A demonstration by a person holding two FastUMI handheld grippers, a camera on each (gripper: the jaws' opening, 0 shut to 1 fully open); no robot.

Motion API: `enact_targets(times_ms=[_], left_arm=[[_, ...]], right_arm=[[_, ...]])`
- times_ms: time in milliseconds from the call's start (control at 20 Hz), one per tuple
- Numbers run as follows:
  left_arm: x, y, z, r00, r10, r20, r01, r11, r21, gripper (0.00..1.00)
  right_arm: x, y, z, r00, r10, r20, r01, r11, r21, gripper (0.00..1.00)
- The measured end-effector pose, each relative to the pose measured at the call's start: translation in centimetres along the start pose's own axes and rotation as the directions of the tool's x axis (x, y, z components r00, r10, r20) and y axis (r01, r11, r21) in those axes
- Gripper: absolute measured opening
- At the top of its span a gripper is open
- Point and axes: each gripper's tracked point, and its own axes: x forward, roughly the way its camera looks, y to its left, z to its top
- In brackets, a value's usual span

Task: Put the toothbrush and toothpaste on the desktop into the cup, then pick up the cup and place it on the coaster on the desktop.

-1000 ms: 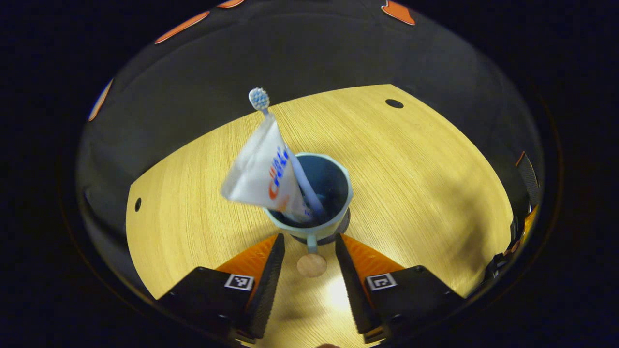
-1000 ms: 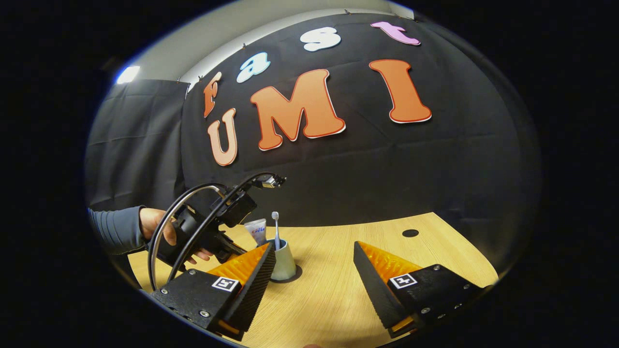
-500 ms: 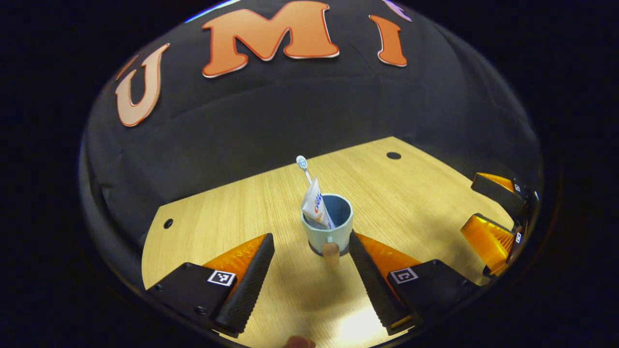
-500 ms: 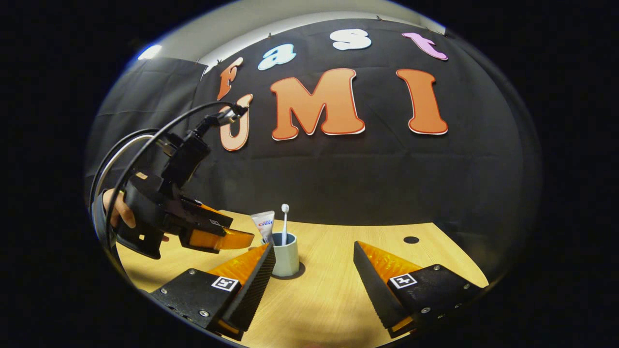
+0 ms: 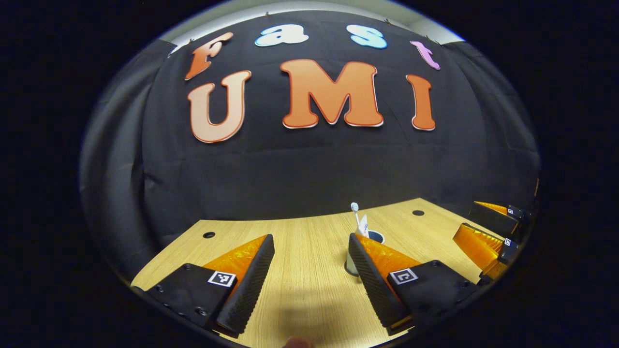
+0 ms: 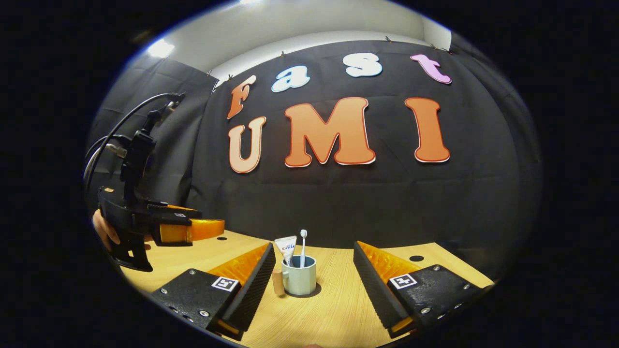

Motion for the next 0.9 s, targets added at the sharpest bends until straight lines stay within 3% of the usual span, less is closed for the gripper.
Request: enact_targets(times_ms=[200, 500, 650, 700, 850, 900], left_arm=[[-1.5, 3.0, 0.9, 0.993, 0.054, 0.105, -0.054, 0.999, -0.001, 1.0], [-2.3, 5.8, -0.8, 0.983, 0.123, 0.135, -0.117, 0.992, -0.053, 1.0], [-2.7, 6.6, -0.6, 0.976, 0.141, 0.164, -0.134, 0.99, -0.051, 0.95], [-2.8, 6.5, -0.5, 0.976, 0.136, 0.168, -0.13, 0.99, -0.05, 1.0], [-3.0, 6.4, -0.3, 0.976, 0.13, 0.177, -0.123, 0.991, -0.05, 1.0], [-3.1, 6.2, -0.4, 0.975, 0.129, 0.179, -0.122, 0.991, -0.052, 0.96]], right_arm=[[-0.3, 1.5, 0.0, 0.999, 0.031, 0.02, -0.03, 0.999, -0.033, 0.98], [-0.1, 2.2, -1.6, 0.999, 0.05, -0.01, -0.05, 0.996, -0.068, 0.98], [0.0, 2.3, -0.8, 0.999, 0.052, 0.017, -0.05, 0.997, -0.057, 0.98], [0.0, 2.4, -0.6, 0.998, 0.055, 0.023, -0.054, 0.997, -0.053, 0.98], [0.1, 2.3, -0.5, 0.999, 0.046, 0.024, -0.045, 0.998, -0.05, 0.98], [0.0, 2.4, -0.5, 0.998, 0.051, 0.023, -0.05, 0.998, -0.05, 0.98]])
